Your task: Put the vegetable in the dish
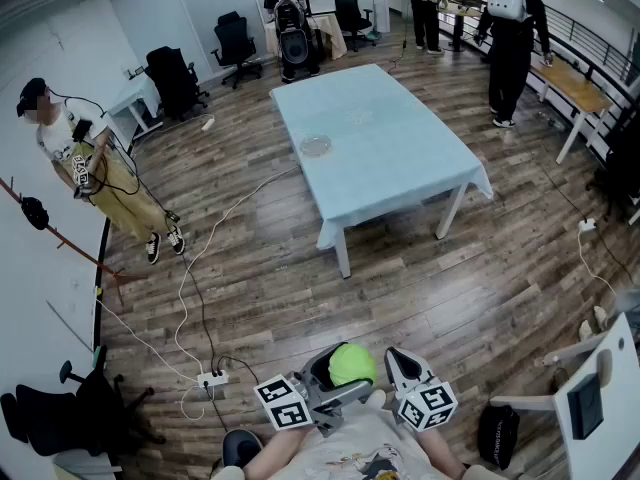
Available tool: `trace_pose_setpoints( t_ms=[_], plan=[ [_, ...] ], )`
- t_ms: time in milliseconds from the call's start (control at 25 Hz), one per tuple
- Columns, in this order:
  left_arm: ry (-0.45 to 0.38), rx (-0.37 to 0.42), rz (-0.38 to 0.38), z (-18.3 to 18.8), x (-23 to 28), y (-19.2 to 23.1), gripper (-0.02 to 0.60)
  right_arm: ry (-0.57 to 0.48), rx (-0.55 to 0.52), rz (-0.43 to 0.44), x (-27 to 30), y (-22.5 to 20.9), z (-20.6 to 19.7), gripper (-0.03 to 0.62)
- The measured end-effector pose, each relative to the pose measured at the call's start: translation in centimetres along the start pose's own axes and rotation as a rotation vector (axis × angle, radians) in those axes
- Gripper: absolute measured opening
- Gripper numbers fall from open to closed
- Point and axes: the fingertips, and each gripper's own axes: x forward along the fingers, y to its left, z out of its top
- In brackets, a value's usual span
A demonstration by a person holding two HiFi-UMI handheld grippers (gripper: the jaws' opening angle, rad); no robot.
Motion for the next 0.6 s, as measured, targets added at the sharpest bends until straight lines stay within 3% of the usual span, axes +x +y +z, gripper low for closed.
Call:
trace_pose_setpoints(
  t_ms=[400, 600],
  plan=[
    [-0.053, 0.034, 0.026, 2.3, 0.2, 2.1, 0.515, 0.047, -0.026, 0.068, 3.2, 0.6, -0.8, 0.020],
    [-0.065, 0.012, 0.061, 4.2, -0.1, 4.9, 0.515, 0.062, 0.002, 0.011, 5.3, -0.9, 0.1, 0.020]
  ],
)
